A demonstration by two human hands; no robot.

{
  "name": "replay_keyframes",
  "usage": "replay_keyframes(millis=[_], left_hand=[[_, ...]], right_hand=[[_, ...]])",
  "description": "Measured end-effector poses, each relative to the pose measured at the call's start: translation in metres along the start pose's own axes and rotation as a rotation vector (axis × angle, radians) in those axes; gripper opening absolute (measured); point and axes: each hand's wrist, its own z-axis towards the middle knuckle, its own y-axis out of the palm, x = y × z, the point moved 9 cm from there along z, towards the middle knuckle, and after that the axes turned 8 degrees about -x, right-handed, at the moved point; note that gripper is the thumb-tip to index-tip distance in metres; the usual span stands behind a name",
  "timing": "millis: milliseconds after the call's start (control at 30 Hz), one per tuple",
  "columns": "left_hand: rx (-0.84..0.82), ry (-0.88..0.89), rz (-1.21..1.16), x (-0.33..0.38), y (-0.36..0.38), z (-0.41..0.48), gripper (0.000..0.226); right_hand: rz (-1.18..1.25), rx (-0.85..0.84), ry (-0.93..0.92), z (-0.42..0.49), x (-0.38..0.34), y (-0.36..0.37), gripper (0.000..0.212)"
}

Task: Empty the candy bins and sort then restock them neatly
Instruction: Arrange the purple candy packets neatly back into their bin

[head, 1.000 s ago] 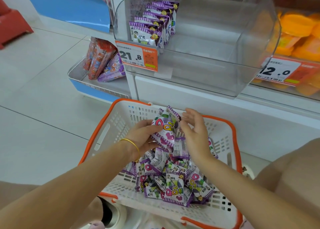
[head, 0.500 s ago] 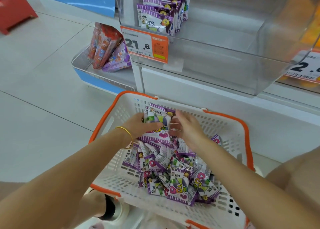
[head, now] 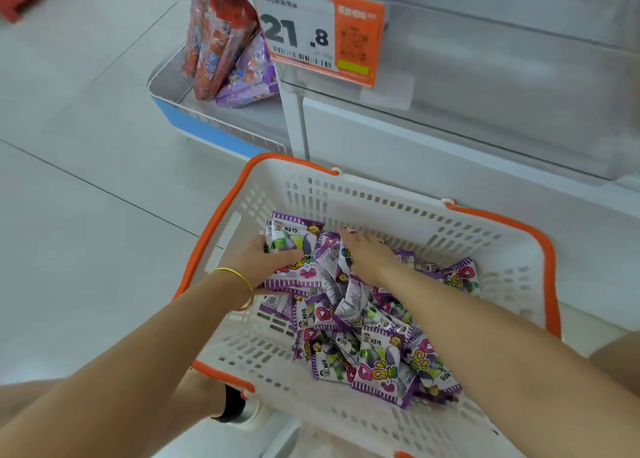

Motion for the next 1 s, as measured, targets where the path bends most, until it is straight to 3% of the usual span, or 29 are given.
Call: replay_keyframes(millis=[200,367,467,533,633,733,833,900,1000], left_hand=[[0.047,0.098,0.133,0.013,0.001,-0.002,0.043],[0.059,0.105,0.159,0.011,0.008,-0.008,0.042],[0.065,0.095,0.115,0.01,0.014,-0.014,0.045],[0.062,0.087,0.052,0.01,0.021,-0.019,0.042],[0.074,0.132,0.019,0.017,0.032,-0.029,0.02],[0.115,0.169,-0.011,0.021,0.038,-0.039,0.024],[0.147,0.201,-0.061,0.026,0.041,-0.048,0.034],[0.149,0.245,-0.095,0.033,0.043,-0.054,0.026],[0.116,0.261,-0.103,0.04,0.054,-0.062,0.034]], right_hand=[[0.134,-0.05,0.009,-0.004,0.011,0.014,0.094],[-0.072,-0.102,0.0,-0.021,0.017,0.029,0.06],[-0.007,-0.179,0.081,-0.042,0.036,0.043,0.047],[0.203,-0.163,0.169,-0.058,0.053,0.041,0.037],[0.712,0.123,0.305,-0.088,0.08,0.007,0.012],[1.309,0.294,0.298,-0.117,0.081,-0.016,0.022],[1.744,0.323,0.092,-0.142,0.05,-0.043,0.046],[1.853,0.3,-0.074,-0.158,0.024,-0.062,0.05],[1.685,0.287,-0.189,-0.173,-0.013,-0.079,0.047]])
